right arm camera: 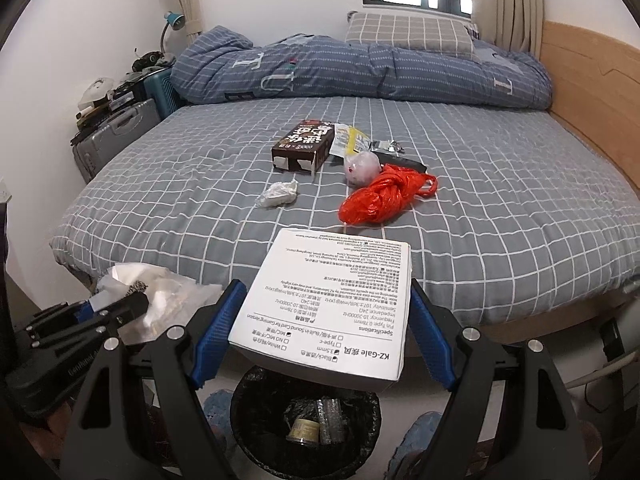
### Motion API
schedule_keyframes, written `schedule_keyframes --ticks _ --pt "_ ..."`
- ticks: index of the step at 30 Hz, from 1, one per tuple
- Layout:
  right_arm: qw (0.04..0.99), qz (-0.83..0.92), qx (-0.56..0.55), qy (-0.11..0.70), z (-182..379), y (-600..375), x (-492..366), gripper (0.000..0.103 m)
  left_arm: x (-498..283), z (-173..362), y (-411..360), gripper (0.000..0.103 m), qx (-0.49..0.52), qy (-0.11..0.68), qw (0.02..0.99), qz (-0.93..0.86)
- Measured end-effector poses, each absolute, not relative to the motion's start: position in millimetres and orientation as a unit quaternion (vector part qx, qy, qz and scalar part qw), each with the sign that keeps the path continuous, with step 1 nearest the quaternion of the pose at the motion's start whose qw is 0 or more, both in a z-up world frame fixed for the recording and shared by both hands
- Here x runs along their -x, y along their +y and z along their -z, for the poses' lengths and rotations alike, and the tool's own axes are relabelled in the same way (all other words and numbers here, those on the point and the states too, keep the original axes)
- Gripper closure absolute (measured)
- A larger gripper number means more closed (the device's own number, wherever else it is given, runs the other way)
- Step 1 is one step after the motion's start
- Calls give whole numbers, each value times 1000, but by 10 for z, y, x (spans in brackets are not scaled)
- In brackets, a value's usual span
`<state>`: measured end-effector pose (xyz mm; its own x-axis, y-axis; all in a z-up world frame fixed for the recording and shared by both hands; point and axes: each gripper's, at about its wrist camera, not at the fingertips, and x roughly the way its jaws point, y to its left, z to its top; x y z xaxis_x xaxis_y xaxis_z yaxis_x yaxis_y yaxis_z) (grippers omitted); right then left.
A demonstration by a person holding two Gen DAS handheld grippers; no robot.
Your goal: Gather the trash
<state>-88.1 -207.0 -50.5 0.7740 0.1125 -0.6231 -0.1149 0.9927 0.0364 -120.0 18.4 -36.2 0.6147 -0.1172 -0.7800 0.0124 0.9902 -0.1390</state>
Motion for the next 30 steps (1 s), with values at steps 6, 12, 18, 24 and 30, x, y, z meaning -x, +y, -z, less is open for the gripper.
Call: schedule_keyframes --ticks 6,12,18,24,30 --pt "930 -56 7 362 805 -2052 886 27 1266 630 205 77 65 459 885 39" --pt "915 -50 11 401 1268 -2088 798 27 1255 1024 287 77 73 484 871 38" --pt "897 -54 -3 438 1689 -2161 648 27 1158 1427 233 77 66 511 856 40" --pt "882 -57 -6 467 2017 -2168 468 27 1026 1748 123 77 61 538 840 44" --pt "863 -70 4 501 2359 -2051 294 27 922 2008 180 77 51 555 830 30"
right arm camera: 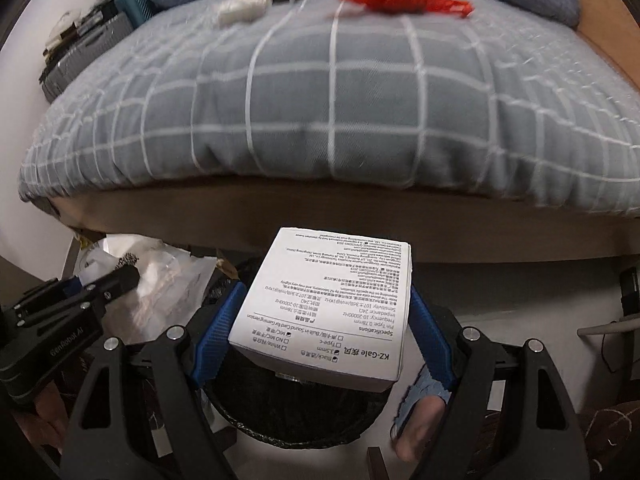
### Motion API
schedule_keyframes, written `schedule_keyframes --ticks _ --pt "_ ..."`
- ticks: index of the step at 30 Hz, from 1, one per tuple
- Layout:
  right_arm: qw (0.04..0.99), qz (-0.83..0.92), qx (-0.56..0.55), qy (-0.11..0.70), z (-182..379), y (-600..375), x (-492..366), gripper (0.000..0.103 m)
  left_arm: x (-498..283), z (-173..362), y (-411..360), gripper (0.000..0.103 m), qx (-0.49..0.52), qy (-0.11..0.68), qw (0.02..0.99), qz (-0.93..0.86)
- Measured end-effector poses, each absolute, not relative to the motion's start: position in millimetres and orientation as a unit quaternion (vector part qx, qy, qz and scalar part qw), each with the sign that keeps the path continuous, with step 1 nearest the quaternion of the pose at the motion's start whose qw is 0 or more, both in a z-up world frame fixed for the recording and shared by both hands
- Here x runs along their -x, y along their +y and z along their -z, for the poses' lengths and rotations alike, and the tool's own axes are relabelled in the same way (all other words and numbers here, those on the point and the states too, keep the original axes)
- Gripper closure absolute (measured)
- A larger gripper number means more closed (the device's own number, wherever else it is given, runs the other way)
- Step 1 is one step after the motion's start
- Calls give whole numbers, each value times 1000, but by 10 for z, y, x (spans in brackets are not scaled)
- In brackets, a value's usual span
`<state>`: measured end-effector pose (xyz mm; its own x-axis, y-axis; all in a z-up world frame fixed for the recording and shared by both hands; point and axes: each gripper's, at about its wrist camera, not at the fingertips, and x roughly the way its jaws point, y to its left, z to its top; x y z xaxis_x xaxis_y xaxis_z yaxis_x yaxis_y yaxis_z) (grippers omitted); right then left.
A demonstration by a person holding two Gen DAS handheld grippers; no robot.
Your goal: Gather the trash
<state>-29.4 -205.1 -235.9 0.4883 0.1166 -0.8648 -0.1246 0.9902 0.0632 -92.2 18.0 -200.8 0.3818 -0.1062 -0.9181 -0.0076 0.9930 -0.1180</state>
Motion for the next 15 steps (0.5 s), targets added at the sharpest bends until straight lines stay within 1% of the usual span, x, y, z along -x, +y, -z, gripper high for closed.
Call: schedule_keyframes --ticks 6,15 --pt "849 -91 10 521 2563 -1855 196 27 916 2126 355 77 55 565 823 9" --pt "846 -106 19 522 2609 -1624 181 26 925 2163 493 77 52 570 820 -10"
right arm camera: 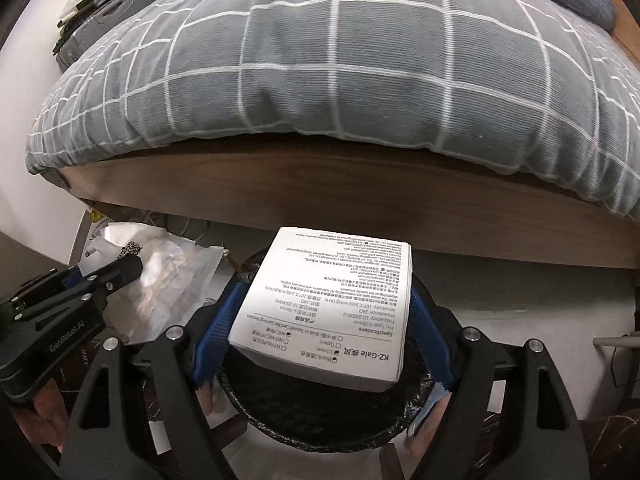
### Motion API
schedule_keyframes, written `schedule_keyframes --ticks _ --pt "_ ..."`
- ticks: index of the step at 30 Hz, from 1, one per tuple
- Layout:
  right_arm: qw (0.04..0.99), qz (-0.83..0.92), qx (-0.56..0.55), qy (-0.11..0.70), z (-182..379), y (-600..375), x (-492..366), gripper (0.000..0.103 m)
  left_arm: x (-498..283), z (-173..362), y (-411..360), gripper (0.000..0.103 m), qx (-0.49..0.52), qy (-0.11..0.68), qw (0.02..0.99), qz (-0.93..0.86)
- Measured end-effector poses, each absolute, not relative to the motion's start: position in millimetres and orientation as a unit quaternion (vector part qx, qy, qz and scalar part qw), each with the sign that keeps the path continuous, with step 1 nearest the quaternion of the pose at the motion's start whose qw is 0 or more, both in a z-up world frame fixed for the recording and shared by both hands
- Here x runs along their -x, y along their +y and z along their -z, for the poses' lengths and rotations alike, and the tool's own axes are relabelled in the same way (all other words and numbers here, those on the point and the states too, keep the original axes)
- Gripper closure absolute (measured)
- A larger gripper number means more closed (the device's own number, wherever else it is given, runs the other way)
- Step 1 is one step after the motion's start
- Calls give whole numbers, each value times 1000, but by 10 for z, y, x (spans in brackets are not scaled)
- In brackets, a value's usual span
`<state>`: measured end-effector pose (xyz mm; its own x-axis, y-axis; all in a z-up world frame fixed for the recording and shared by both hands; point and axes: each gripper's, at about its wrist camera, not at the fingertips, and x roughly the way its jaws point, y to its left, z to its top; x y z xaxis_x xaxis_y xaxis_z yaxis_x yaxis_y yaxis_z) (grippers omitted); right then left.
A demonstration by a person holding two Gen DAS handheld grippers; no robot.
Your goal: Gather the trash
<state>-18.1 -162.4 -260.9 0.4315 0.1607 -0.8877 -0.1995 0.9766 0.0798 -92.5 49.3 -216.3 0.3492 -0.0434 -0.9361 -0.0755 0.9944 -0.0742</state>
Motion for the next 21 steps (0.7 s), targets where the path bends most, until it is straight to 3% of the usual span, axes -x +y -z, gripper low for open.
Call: schedule_keyframes --ticks 6,21 --pt "857 -95 27 505 2487 -1659 205 8 906 2155 443 77 52 571 819 -6" --pt "867 -9 21 498 2425 -2450 320 8 865 2217 -250 77 23 578 814 50"
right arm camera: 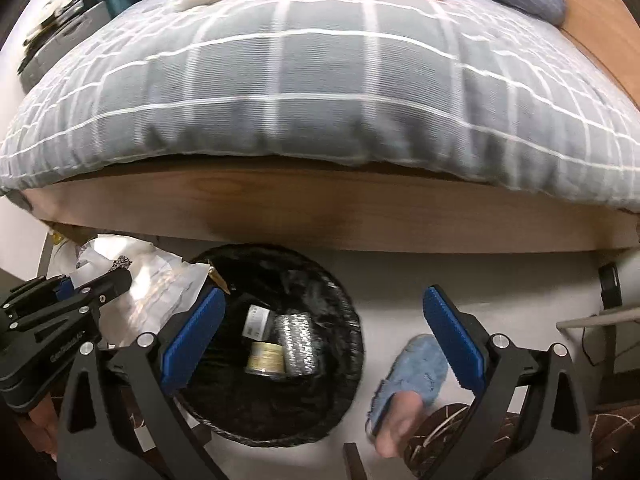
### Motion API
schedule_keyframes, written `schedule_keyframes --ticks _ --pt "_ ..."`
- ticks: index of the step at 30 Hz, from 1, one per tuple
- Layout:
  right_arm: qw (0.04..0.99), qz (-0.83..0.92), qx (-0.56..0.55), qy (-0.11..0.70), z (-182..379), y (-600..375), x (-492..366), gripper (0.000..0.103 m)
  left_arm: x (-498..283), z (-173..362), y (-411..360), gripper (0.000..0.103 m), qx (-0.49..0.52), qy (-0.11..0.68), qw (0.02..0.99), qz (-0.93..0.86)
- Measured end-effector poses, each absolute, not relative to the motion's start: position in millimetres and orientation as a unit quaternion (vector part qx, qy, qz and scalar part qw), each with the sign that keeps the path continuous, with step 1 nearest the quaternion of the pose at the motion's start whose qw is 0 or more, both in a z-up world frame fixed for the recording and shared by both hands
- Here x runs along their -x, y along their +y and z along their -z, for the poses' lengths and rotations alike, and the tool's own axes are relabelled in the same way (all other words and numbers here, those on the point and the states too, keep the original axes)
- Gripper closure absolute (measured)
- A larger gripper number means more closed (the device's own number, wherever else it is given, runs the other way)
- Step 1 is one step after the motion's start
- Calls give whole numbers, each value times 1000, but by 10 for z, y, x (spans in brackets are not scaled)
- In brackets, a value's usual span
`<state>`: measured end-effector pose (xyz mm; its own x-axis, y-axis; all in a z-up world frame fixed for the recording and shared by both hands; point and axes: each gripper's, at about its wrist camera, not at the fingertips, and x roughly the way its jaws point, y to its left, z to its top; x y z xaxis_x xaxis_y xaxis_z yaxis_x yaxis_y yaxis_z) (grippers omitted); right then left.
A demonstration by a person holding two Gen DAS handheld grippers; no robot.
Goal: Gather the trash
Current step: 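Open the left tool over the bin while the right tool releases the white box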
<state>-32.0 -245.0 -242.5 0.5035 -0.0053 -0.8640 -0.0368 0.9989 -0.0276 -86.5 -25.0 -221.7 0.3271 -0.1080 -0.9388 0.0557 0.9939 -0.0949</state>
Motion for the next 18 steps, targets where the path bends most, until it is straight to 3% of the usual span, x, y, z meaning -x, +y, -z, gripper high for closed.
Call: schedule_keyframes --ticks 11,14,16,18 --pt "873 9 10 488 2349 -2664 436 8 847 2250 -625 75 1 579 812 74" --pt "874 13 6 486 2303 -2688 429 8 847 2271 -607 61 -3 576 815 64" --pt "876 15 3 483 2278 -2684 420 8 847 2238 -599 43 -9 568 821 57" --pt "879 16 5 477 2228 -2664 415 8 842 2181 -586 38 -11 560 827 54"
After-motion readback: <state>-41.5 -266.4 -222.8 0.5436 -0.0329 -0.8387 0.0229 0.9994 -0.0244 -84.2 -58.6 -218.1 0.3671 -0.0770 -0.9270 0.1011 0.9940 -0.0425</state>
